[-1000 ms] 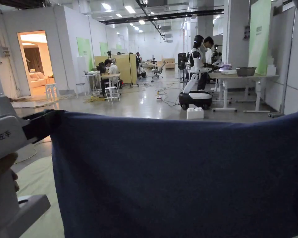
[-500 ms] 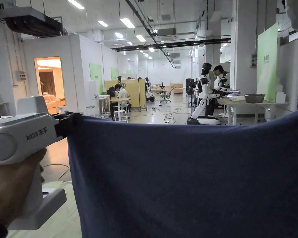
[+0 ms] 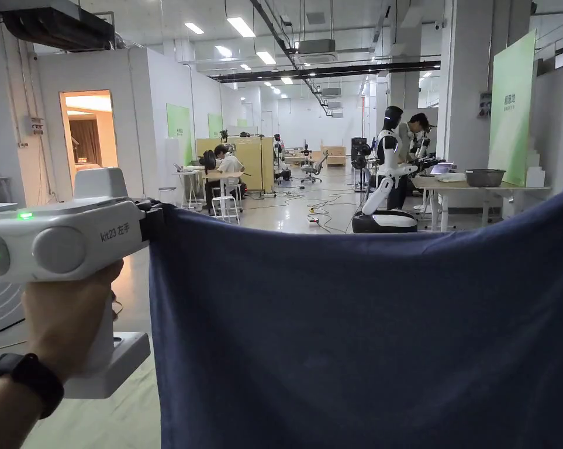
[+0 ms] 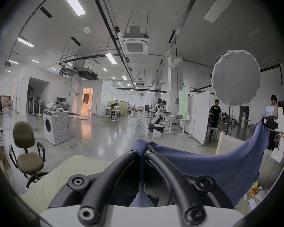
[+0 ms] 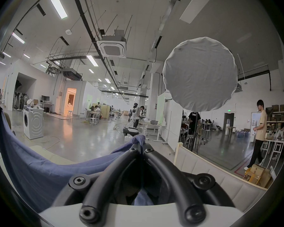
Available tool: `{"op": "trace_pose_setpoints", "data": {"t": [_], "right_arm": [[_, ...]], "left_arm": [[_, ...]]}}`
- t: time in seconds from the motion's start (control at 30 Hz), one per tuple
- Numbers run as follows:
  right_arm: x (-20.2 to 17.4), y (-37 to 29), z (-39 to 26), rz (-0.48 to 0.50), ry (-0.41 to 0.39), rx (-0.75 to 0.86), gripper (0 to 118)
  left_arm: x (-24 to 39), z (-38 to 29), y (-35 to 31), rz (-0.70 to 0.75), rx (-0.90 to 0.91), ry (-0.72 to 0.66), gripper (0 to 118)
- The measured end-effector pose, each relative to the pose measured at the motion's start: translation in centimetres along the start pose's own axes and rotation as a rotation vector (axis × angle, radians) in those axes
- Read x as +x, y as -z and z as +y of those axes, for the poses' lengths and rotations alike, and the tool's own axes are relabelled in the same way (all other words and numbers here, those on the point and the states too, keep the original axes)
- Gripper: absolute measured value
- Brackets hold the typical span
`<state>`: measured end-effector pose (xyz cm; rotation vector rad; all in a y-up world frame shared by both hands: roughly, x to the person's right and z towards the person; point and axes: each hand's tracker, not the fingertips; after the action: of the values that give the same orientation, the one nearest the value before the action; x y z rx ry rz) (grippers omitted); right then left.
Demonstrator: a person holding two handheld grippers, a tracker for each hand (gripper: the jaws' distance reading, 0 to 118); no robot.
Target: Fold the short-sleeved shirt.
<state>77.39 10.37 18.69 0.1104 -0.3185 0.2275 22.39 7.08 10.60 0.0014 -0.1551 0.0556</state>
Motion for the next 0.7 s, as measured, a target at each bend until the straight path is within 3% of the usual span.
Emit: {"op": "trace_pose_setpoints", "data": {"t": [0.2,0.33,0.53,0.7], "right_arm": [[-0.9,5.0,-1.0,-0.010,-0.013,-0.015,1],[-2.7,7.5,-2.0,-0.037,-0.091,-0.055,1],[-4.5,10.9,-4.4,-0.032,-0.041,-0.081,1],[-5.7,10.0,-8.0,0.007,-0.069,-0.087,1]], "left_arm": [[-0.2,0.5,4.5,0.031,-0.001,-0.004,4],[0.2,-0.3,7.3,0.046,-0.029,0.029,4],[-0.1,-2.4,10.8,0.067,-0.088,0.006,4],[-0.5,-6.4,11.3,0.079,-0.128,-0.010,4]]}}
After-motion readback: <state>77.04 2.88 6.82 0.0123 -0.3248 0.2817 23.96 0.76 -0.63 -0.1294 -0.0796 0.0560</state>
